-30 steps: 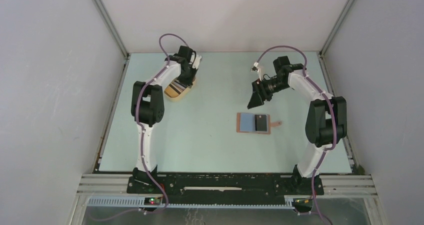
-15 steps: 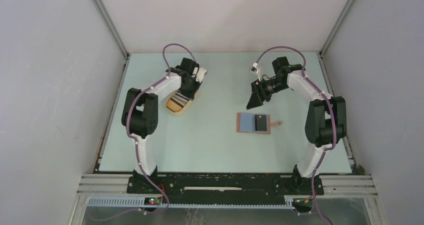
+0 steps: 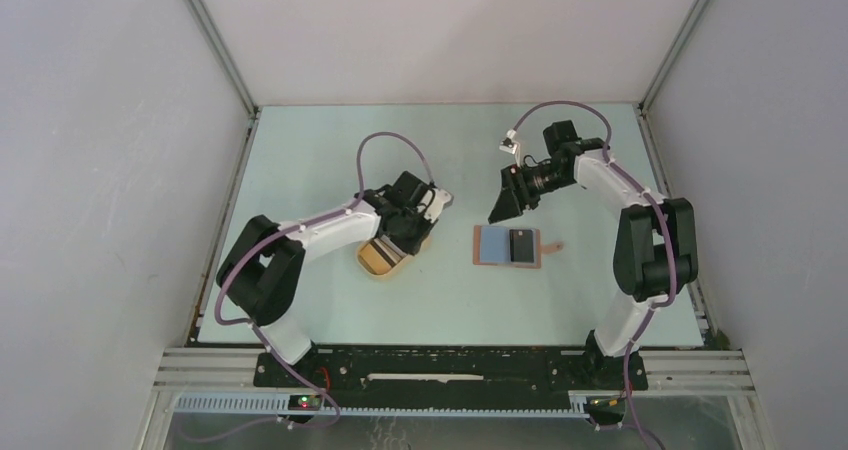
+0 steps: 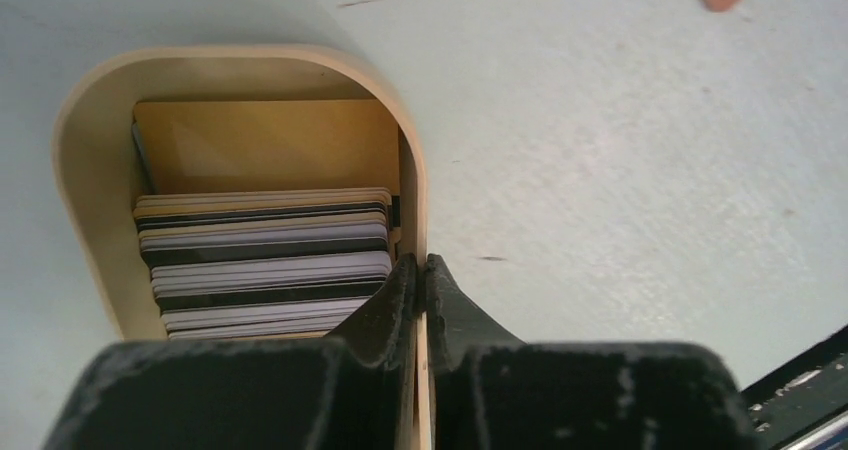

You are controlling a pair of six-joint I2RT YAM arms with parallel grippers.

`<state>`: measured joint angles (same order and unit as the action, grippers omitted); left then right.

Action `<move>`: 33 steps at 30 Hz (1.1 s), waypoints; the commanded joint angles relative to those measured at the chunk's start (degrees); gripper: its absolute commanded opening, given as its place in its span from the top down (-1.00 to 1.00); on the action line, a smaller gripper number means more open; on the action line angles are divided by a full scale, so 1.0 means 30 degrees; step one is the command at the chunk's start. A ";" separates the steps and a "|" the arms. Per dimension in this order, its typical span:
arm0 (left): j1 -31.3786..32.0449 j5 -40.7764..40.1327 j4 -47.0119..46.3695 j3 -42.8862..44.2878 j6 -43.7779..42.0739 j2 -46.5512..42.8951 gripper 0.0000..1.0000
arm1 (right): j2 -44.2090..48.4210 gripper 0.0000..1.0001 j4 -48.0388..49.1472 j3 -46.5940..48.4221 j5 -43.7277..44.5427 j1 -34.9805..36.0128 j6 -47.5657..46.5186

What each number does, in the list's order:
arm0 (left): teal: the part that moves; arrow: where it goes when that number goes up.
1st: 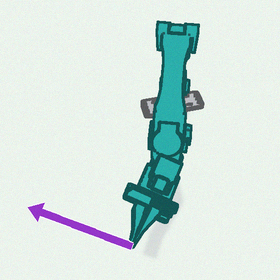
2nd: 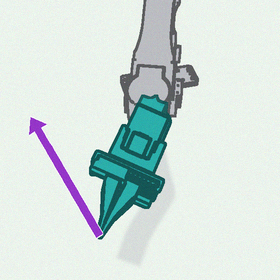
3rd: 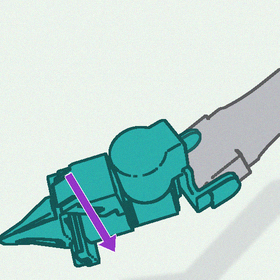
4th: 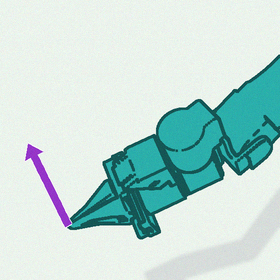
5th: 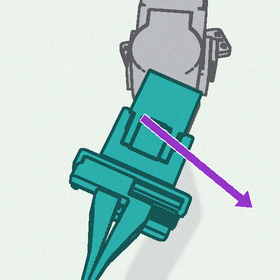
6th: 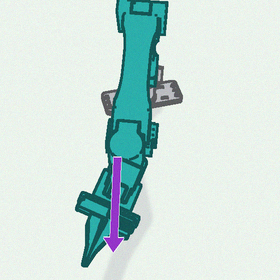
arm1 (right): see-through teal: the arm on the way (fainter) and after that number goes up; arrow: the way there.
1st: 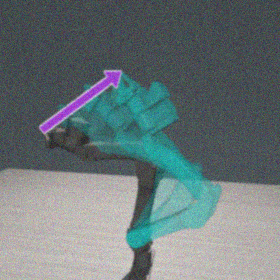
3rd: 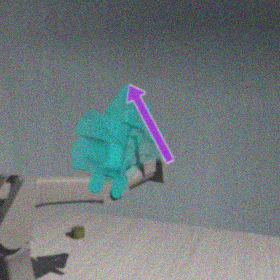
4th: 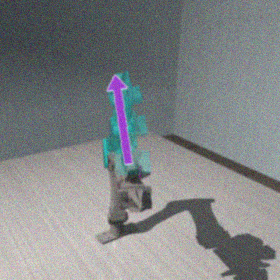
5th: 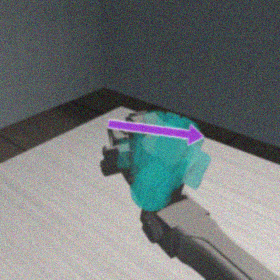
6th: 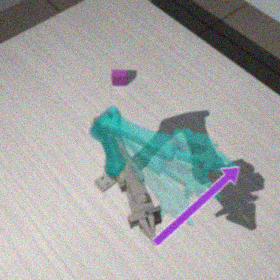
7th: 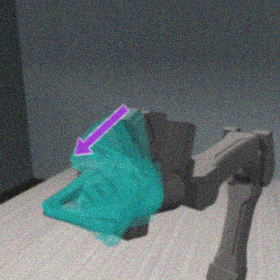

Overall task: Put the credit cards into the card holder
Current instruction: Move the storage box to the center of the board, then pick up the credit card from the storage box.

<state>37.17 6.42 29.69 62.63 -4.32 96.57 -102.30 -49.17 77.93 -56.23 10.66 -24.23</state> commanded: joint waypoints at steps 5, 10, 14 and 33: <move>0.1801 -0.0950 -0.2134 -0.0694 0.2882 -0.1300 0.40 | 0.1553 -0.36 0.1403 -0.0711 -0.0844 0.0840 0.1235; 0.1876 -0.1893 -0.2090 -0.1339 0.4680 -0.4297 0.05 | 0.1999 -0.37 0.1993 -0.0871 -0.0988 0.1350 0.2205; 0.1839 -0.3436 -0.2155 -0.2800 0.5681 -0.7935 -0.23 | 0.2058 -0.36 0.2862 -0.0936 -0.1674 0.1589 0.3347; -0.3271 -0.6115 -0.6759 -1.3179 1.5402 -2.0536 -0.98 | -0.3689 -0.40 0.0399 0.7055 0.5052 0.9605 0.4121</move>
<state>27.81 -11.77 12.43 27.03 32.97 38.59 -108.90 -46.17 93.58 -47.55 35.48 -14.52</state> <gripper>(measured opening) 0.995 0.688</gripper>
